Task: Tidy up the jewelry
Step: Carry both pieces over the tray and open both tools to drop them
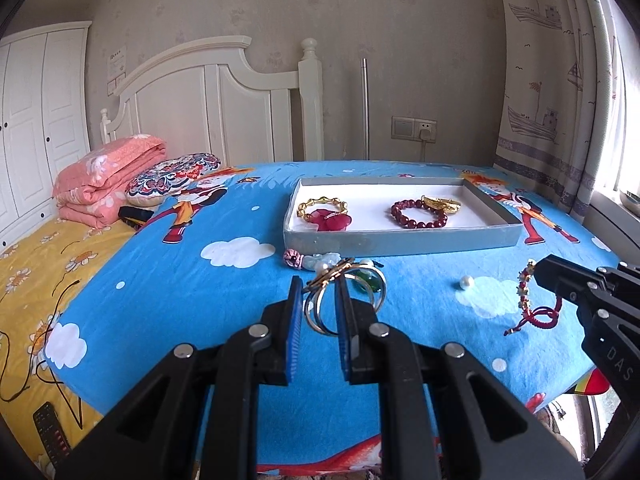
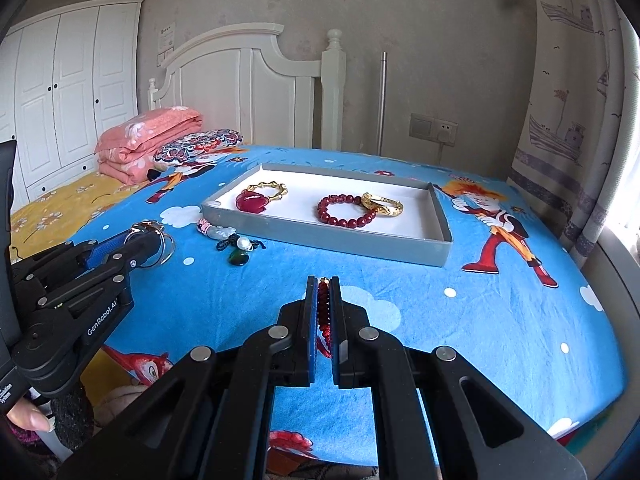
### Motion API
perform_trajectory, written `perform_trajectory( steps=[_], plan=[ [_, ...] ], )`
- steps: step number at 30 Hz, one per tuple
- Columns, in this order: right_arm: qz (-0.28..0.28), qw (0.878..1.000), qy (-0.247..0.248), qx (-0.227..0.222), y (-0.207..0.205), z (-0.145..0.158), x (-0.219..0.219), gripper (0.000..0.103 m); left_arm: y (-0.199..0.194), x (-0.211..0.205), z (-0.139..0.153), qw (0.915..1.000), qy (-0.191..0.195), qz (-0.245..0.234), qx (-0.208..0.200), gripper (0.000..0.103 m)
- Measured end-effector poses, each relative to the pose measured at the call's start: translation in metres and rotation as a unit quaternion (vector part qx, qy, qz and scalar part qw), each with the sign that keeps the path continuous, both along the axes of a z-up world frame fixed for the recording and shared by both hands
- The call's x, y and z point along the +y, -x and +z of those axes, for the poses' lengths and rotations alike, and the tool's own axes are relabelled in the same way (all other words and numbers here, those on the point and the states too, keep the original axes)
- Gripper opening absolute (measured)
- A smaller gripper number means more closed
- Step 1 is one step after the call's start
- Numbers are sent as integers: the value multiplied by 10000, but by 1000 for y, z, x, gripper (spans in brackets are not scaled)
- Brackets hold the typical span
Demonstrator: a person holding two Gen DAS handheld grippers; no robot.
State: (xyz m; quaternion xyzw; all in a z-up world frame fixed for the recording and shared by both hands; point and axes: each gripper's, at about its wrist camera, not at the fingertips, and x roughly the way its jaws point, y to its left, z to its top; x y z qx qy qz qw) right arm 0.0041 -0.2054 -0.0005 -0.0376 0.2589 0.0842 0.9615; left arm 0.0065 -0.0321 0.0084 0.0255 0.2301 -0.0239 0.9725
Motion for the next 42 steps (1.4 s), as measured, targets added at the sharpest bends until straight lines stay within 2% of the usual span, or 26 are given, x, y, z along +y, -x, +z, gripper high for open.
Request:
perform_trajectory(
  steps=[12,20,33,38,42],
  plan=[
    [8,10000,-36,-13,1,0,1,6,7,-7,8,9998,60,-175,-119,16],
    [-17,10000,-27,-48,-8,5,2,6,-4,-13,10,9997,67,-235,-3,16],
    [-236,9995,-13,-203,-74,41,-11,6,-93,-35,37,9995,98,-115,288,16],
    [-347,9994,-5,-96,-112,50,-23,6,-136,-37,49,9988,135,-26,467,16],
    [-417,9991,43,98,-145,46,-28,6,-172,-43,52,9980,68,82,622,16]
  ],
)
